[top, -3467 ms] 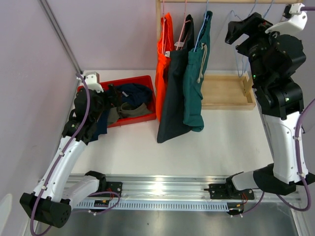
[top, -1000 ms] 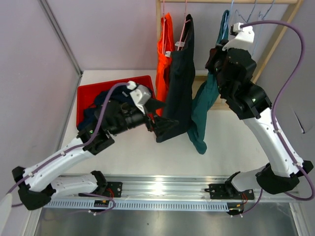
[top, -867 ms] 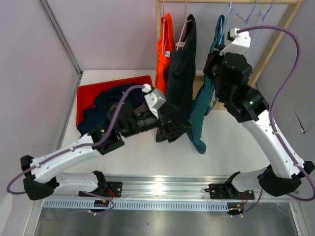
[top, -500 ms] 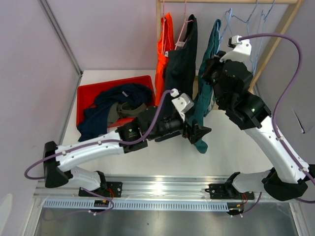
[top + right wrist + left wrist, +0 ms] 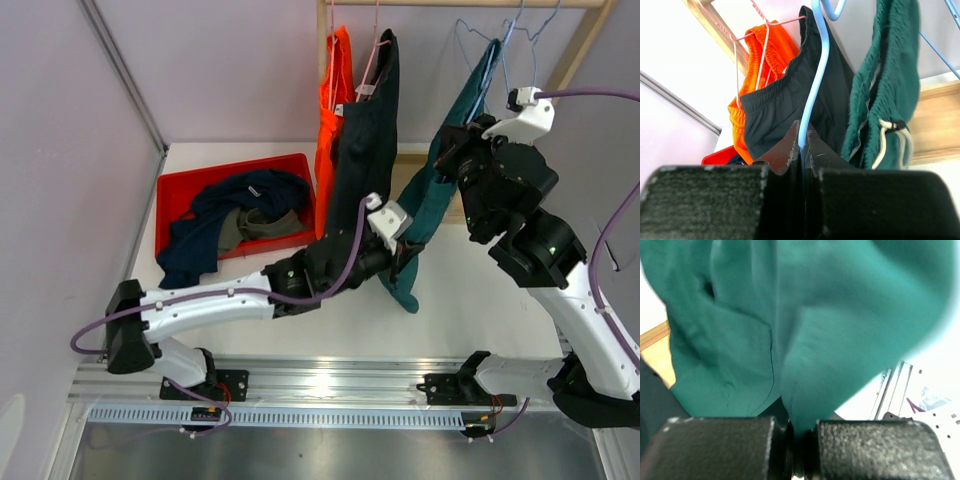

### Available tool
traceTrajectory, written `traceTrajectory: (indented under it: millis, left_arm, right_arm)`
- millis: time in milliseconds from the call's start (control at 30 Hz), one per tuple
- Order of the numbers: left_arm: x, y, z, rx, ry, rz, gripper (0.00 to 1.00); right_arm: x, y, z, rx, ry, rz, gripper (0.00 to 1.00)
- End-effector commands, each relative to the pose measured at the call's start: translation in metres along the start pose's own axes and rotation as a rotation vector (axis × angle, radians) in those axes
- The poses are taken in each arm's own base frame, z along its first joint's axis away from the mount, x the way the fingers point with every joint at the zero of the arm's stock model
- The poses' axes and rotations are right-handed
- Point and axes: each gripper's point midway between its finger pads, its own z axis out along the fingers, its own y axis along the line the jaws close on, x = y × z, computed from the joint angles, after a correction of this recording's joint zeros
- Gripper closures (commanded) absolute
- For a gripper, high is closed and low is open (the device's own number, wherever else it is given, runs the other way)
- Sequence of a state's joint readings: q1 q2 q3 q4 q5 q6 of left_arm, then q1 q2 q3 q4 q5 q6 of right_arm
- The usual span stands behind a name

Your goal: Remove the shorts from the hanger

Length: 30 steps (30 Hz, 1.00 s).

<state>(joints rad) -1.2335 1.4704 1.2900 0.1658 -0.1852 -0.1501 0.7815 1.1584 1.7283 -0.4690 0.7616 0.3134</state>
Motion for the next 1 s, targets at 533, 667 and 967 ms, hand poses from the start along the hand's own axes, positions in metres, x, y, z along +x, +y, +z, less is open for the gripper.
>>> traceTrajectory:
  millis: [533, 667, 967]
  left_arm:
    - [0.065, -0.032, -0.108, -0.102, 0.036, -0.068, 1.0]
    - [-0.014, 0.043, -0.061, -0.267, -0.051, 0.028, 1.0]
    - [-0.216, 0.211, -0.06, -0.669, -0.186, 0.094, 1.0]
  right_arm:
    - [-0.071, 0.01, -0.007, -0.044, -0.095, 0.076, 1.0]
    - [-0.045, 0.021, -0.032, -0.122, 0.011, 0.141, 1.0]
    - [-0.013, 0.036, -0.1, -0.321, 0.296, 0.193, 1.0]
